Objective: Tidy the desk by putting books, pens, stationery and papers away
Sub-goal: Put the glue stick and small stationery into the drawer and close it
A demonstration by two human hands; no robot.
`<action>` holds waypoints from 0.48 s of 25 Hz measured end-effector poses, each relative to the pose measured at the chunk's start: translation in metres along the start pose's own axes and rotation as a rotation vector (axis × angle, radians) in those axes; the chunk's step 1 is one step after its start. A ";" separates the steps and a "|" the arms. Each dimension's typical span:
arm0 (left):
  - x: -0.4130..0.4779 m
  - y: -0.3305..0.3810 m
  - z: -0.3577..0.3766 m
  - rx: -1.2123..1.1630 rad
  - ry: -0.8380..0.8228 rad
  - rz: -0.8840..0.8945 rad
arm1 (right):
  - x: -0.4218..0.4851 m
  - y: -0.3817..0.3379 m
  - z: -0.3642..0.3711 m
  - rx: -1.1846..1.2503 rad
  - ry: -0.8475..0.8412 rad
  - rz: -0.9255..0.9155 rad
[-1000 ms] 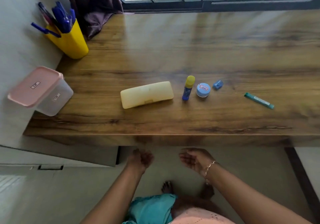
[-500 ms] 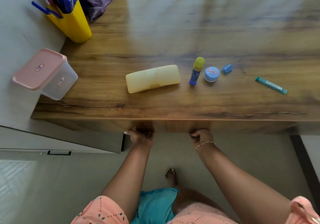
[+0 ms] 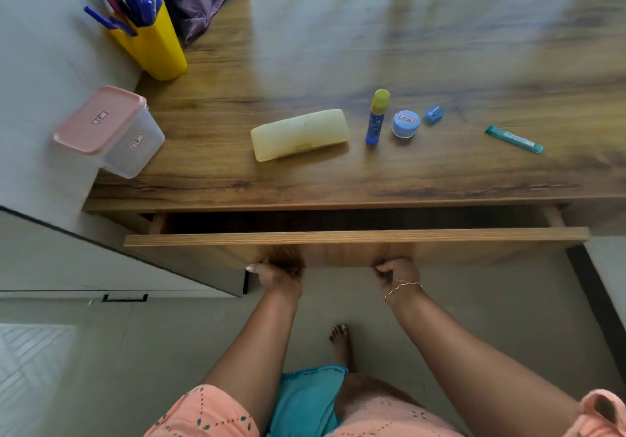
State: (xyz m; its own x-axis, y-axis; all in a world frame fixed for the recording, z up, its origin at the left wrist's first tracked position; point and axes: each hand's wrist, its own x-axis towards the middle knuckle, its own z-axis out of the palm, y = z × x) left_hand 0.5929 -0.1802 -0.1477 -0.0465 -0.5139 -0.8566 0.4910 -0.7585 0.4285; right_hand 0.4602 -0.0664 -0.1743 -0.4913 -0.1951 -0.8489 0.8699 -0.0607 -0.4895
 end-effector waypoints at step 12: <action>-0.057 -0.031 -0.109 -0.010 -0.063 -0.005 | -0.059 0.059 -0.087 0.057 -0.078 -0.035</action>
State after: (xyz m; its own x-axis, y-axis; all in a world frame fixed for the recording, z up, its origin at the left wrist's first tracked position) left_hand 0.6747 -0.0841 -0.1437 -0.1032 -0.5345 -0.8388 0.4995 -0.7571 0.4210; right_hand 0.5369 0.0268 -0.1706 -0.5180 -0.2670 -0.8126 0.8547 -0.1235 -0.5043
